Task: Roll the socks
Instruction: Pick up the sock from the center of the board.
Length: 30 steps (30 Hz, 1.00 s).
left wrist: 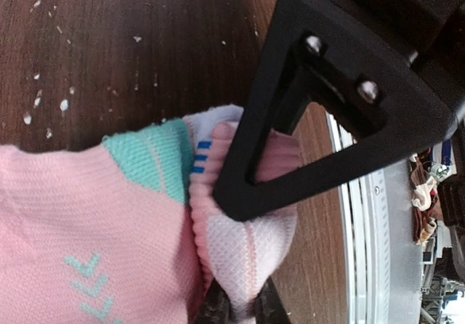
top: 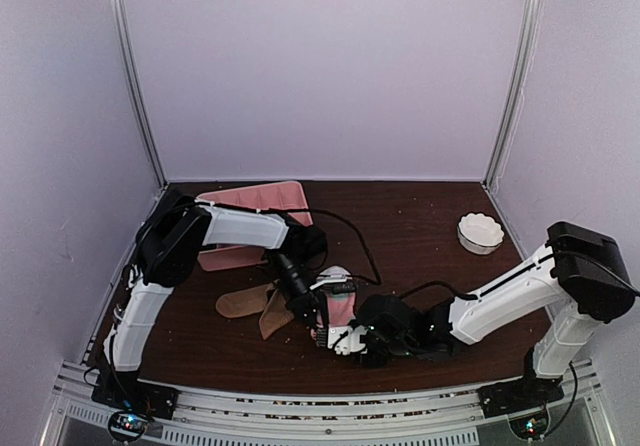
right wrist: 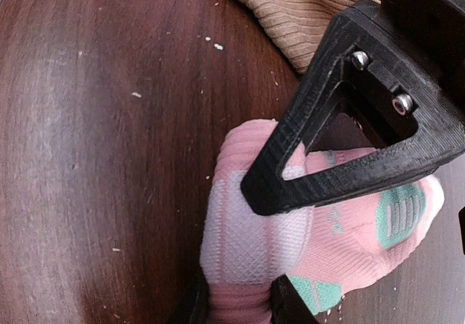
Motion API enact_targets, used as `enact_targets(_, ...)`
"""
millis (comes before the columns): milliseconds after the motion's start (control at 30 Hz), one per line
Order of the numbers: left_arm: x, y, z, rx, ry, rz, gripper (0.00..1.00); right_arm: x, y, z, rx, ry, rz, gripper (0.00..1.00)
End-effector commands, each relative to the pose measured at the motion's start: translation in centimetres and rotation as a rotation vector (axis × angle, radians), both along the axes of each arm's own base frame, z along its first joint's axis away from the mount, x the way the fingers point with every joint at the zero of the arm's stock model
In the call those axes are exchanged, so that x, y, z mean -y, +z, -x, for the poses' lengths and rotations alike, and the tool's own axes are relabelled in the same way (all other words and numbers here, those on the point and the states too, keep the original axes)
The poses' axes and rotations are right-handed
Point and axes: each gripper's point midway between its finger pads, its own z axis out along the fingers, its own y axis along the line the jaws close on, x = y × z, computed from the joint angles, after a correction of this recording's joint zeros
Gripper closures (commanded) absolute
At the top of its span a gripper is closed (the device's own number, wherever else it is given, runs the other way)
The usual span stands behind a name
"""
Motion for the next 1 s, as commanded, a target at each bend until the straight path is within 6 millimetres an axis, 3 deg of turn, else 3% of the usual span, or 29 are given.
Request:
enact_targets(0,-4.0,-6.1,0.9,0.057,-0.090,-0.219,0.87,2.2,-4.6,1.4,-0.176,-0.020,0.124,0.80)
enact_targets(100,-3.9,-5.1,0.4,0.117,-0.091,-0.183,0.64,2.2,-4.9,1.6,-0.270,-0.058,0.107,0.87)
enact_targets(133,-3.8,-4.5,0.1,0.148,-0.086,-0.159,0.47,2.2,-4.9,1.8,-0.301,-0.074,0.098,0.89)
enact_targets(200,-3.6,-3.2,-0.6,0.216,-0.071,-0.110,0.25,2.2,-4.9,2.1,-0.357,-0.115,0.077,0.91)
enact_targets(233,-3.4,-2.5,-1.0,0.248,-0.062,-0.086,0.19,2.3,-5.0,2.3,-0.385,-0.136,0.068,0.92)
enact_targets(433,-3.0,1.4,-1.9,0.340,-0.002,0.025,0.15,3.3,-5.9,3.7,-0.533,-0.276,0.044,0.97)
enact_targets(733,-4.1,3.9,-0.3,0.360,-0.055,0.131,0.18,4.5,-6.6,5.9,-0.731,-0.457,0.036,1.00)
enact_targets(967,-3.7,6.3,-0.3,0.439,-0.019,0.240,0.22,5.5,-9.4,7.4,-0.867,-0.562,0.075,1.00)
